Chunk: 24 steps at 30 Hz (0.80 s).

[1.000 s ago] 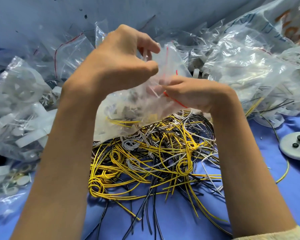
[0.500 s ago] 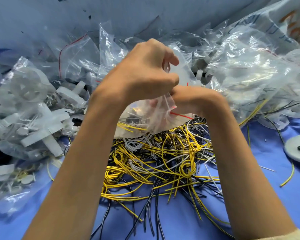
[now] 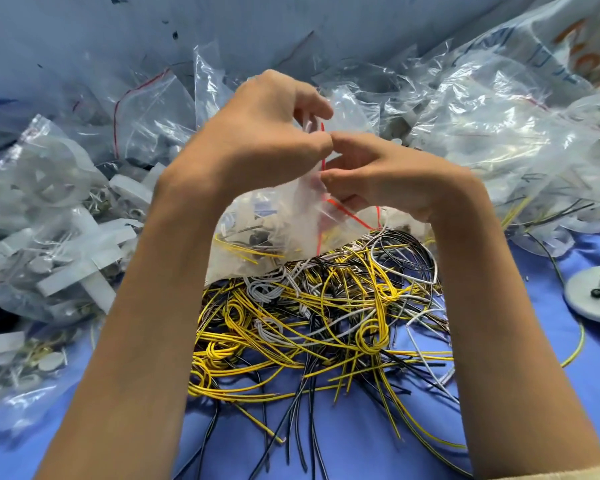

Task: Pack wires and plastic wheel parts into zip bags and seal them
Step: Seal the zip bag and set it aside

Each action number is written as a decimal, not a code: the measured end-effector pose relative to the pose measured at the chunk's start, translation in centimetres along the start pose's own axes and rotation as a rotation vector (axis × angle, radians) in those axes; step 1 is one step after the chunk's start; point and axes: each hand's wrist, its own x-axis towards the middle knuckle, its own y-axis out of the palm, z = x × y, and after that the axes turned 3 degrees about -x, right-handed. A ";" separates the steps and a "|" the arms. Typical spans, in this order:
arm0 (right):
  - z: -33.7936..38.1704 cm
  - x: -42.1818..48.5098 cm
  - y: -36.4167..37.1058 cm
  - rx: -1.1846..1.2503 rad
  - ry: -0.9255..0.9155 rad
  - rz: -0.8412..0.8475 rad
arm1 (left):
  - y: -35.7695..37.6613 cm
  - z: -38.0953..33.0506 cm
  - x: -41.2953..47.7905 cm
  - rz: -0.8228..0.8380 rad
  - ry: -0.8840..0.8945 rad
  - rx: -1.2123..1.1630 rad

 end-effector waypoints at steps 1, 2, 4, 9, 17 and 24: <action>-0.1 0.3 0.2 -0.071 -0.002 -0.014 | 0.2 -0.1 0.0 0.007 0.009 0.000; -0.2 0.7 0.5 -0.197 -0.010 -0.022 | 0.3 -0.3 0.0 0.016 0.017 -0.003; -0.9 1.4 0.9 -0.561 -0.018 -0.027 | 0.7 -0.7 0.0 0.043 0.031 -0.018; -1.5 2.4 1.4 -0.841 -0.014 0.010 | 0.9 -0.7 -0.1 0.071 0.035 -0.055; 0.9 0.7 0.4 -0.300 -0.118 -0.094 | 0.3 -0.5 -0.1 0.048 0.023 -0.091; 0.3 1.2 1.6 -0.419 -0.049 0.117 | 1.1 -0.5 0.2 0.089 0.024 -0.049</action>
